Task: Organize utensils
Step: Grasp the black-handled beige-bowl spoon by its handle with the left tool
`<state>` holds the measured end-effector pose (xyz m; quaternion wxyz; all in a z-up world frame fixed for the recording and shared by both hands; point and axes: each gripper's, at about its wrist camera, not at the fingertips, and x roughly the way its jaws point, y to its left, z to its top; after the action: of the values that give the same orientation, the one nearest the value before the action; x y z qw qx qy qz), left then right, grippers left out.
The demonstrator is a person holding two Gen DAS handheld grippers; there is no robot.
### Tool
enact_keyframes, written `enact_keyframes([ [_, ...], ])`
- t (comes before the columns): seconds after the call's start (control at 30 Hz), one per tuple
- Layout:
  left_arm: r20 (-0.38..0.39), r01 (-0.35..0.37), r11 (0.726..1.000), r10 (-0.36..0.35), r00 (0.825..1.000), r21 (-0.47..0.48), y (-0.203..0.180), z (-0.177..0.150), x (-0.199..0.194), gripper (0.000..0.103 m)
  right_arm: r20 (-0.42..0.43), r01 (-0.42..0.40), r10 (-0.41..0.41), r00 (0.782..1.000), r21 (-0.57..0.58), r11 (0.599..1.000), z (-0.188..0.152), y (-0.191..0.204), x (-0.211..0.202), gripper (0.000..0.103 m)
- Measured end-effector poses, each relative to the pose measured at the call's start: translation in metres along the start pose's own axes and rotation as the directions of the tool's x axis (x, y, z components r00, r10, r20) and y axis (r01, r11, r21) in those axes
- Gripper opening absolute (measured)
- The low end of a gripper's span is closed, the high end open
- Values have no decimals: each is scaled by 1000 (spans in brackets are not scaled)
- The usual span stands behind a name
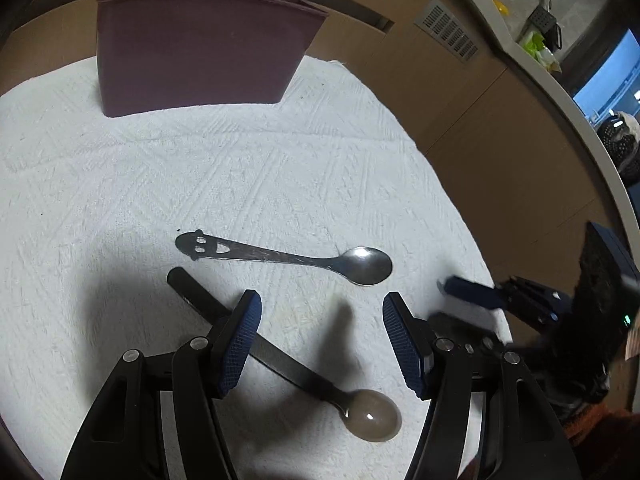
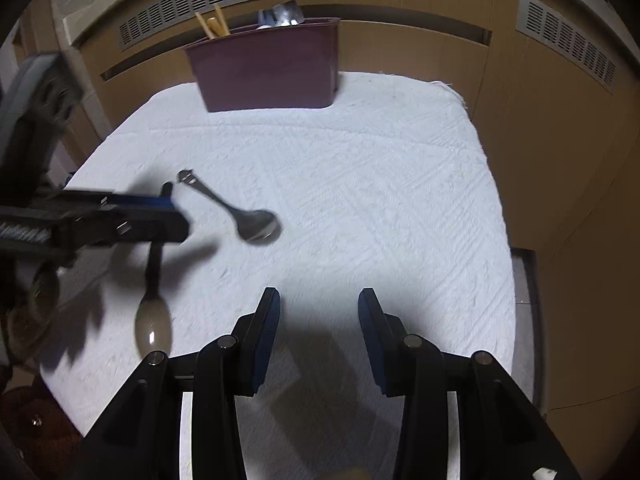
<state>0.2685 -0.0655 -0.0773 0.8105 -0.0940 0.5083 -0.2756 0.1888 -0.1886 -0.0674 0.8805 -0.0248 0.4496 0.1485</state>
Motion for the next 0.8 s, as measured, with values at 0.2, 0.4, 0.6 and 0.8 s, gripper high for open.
enact_keyframes([
  [0.2,7,-27,999,27,1000,-32,23,-13,-18,63,-43,-234,231,972,-78,969,-9,53,-4,38],
  [0.4,41,-89,993,92,995,-79,49,-40,-49,63,-48,-156,148,988,-255,954,-7,99,13,38],
  [0.6,48,-85,993,89,995,-82,58,-61,-66,63,2,-29,30,1000,-232,972,40,88,44,37],
  [0.8,39,-145,989,145,989,-4,46,-63,-62,63,18,20,-18,1000,-123,992,70,48,55,36],
])
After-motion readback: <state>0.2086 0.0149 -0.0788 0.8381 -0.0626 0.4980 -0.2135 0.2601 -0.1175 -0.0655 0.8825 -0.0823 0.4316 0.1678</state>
